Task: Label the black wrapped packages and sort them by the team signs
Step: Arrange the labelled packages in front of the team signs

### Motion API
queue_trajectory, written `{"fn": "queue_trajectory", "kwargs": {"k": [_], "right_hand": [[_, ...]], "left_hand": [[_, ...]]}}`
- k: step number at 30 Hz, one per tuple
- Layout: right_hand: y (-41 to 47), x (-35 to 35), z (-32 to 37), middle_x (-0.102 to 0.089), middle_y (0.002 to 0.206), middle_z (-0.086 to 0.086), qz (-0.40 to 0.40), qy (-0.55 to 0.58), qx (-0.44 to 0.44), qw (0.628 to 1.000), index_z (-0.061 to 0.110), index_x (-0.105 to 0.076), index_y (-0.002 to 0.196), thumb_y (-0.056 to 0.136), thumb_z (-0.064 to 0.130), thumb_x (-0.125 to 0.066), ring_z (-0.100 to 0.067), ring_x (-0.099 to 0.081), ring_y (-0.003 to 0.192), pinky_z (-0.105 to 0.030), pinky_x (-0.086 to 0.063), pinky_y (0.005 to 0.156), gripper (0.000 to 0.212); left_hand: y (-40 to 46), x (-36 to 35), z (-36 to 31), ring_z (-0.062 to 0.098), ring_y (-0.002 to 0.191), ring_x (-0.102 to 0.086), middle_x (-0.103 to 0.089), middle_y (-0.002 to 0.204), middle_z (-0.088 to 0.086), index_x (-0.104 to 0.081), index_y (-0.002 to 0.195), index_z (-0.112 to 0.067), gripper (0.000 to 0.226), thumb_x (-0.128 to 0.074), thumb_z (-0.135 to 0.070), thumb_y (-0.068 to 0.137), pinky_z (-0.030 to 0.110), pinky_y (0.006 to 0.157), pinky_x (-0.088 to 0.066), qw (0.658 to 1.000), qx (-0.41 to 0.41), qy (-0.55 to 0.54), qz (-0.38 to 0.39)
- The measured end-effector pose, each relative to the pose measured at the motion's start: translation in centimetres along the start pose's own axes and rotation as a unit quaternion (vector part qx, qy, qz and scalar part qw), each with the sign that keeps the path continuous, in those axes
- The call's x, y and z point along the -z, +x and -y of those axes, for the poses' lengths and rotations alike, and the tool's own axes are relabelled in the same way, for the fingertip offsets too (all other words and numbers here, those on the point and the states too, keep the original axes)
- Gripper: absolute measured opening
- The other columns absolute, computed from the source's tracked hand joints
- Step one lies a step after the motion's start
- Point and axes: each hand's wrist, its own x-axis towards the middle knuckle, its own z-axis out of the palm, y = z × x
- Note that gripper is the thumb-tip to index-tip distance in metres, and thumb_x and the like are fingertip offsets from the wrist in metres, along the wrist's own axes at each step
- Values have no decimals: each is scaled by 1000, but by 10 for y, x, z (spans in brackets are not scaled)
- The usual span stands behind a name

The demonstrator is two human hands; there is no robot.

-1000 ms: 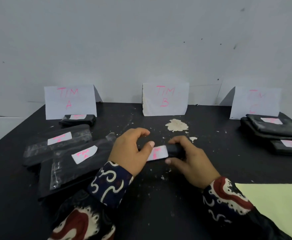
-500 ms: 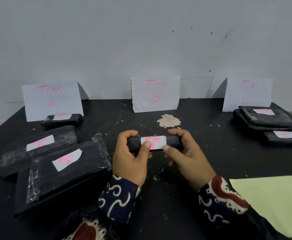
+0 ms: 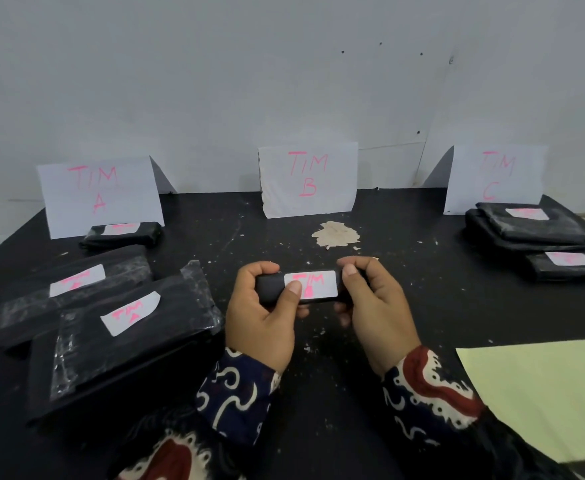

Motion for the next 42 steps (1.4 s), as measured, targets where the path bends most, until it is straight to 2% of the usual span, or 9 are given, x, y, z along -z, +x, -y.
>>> {"fn": "queue_trajectory", "kwargs": {"k": [4, 7, 13, 19, 23, 27, 30, 34, 42], "right_hand": [[-2, 7, -4, -63, 78, 2, 54, -22, 42, 997, 31, -59, 117, 90, 21, -67, -8, -59, 59, -22, -49, 57, 30], [1, 10, -4, -63, 72, 1, 78, -30, 41, 996, 26, -54, 128, 91, 14, -66, -13, -59, 59, -23, -51, 60, 42], [1, 14, -3, -68, 91, -6, 100, 15, -6, 995, 26, -49, 137, 90, 6, -65, -16, -64, 69, -29, -54, 66, 53], [3, 19, 0, -68, 97, -11, 94, 36, -36, 994, 25, -45, 140, 89, -5, -60, -19, -63, 66, -28, -55, 68, 61], [3, 18, 0, -68, 95, -9, 88, 39, -32, 995, 26, -55, 129, 89, -7, -57, -18, -64, 69, -33, -57, 70, 52], [-5, 10, 0, -66, 86, -5, 85, 8, 3, 996, 22, -65, 104, 87, 18, -71, -17, -64, 66, -33, -57, 62, 18], [-7, 4, 1, -61, 71, -3, 42, -16, -22, 999, 14, -64, 93, 85, 33, -72, -14, -61, 57, -29, -54, 52, 22], [-6, 0, -1, -56, 62, 1, 2, -23, -26, 999, 12, -61, 85, 87, 33, -70, -12, -56, 51, -28, -47, 47, 23], [-4, 2, -5, -63, 73, -2, -12, -42, -35, 998, 21, -62, 82, 92, 33, -60, -15, -60, 59, -28, -47, 51, 16]], "left_hand": [[2, 1, 0, 21, 61, -72, -68, 88, 6, -55, 107, -17, 26, -67, -5, 87, 25, 56, -57, 999, 23, -40, -6], [2, 2, -1, 20, 61, -72, -69, 89, 6, -56, 108, -20, 27, -67, -6, 87, 25, 56, -58, 998, 37, -41, 0], [8, 6, 2, 20, 75, -73, -68, 101, 8, -55, 116, -22, 32, -64, -8, 89, 27, 63, -59, 994, 74, -81, 28], [8, 6, 3, 18, 87, -72, -65, 108, 9, -54, 118, -22, 48, -58, 14, 86, 31, 70, -60, 991, 74, -92, 70], [8, 4, 0, 20, 79, -73, -64, 102, 10, -57, 108, -17, 31, -63, 4, 87, 33, 65, -60, 991, 76, -97, 52], [8, 2, 1, 16, 55, -69, -65, 77, 0, -58, 95, -14, 14, -69, -18, 87, 39, 54, -59, 998, 55, -23, -22], [6, 2, 4, 13, 52, -66, -62, 71, 0, -58, 89, -16, 9, -67, -15, 88, 36, 49, -57, 1000, 25, 11, -15], [2, -1, 7, 13, 50, -63, -60, 70, 2, -57, 85, -20, 11, -63, -13, 90, 33, 46, -54, 999, -6, 34, -12], [4, 1, 9, 9, 57, -63, -59, 78, 0, -59, 91, -19, 10, -54, -10, 96, 30, 49, -54, 1000, -4, 11, 7]]}}
